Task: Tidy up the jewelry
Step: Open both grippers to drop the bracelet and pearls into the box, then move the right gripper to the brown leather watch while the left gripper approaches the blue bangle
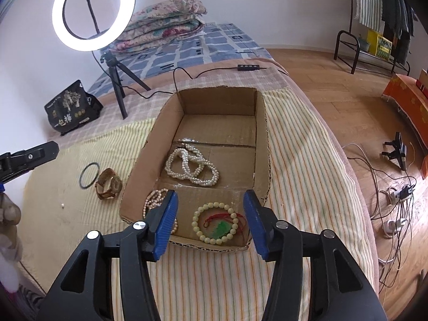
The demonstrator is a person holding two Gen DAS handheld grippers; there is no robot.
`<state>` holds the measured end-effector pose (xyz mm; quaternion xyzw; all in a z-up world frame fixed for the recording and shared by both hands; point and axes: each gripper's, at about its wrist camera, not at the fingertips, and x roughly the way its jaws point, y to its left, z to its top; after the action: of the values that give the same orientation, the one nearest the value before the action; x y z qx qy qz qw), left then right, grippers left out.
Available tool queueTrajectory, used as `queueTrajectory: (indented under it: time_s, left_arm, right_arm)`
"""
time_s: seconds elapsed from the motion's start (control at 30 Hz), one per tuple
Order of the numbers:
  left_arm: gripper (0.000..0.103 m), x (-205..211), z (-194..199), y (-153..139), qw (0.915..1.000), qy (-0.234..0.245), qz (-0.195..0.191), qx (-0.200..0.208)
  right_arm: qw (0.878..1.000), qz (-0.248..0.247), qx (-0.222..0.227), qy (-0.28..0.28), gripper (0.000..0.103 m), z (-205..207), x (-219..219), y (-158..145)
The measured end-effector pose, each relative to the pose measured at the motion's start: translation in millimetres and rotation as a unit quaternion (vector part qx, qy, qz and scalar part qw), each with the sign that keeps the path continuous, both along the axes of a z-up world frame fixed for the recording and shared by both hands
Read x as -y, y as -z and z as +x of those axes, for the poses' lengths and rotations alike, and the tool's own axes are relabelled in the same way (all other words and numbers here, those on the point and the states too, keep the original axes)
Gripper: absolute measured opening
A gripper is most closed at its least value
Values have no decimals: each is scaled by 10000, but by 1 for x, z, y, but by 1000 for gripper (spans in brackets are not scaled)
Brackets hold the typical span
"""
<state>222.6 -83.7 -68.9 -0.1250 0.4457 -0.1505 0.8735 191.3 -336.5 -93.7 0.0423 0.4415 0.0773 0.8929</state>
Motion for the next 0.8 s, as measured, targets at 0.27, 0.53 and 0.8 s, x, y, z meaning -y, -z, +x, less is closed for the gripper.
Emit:
queueTrajectory:
  time_s: [0.27,0.53,0.8]
  left_arm:
    - [45,-45,-3,6,9981,-350,499,27]
    - [45,-96,-7,15,9947,-769,677,-115]
    - [45,-135,-12,35,9911,-1048,694,-437]
  right_arm:
    - [9993,1,226,-295,62,-6,-24,-8]
    - [9974,-124,439,-549,62,-6,-51,-14]
    - [9956,54,311,-881,63,6,-87,-16]
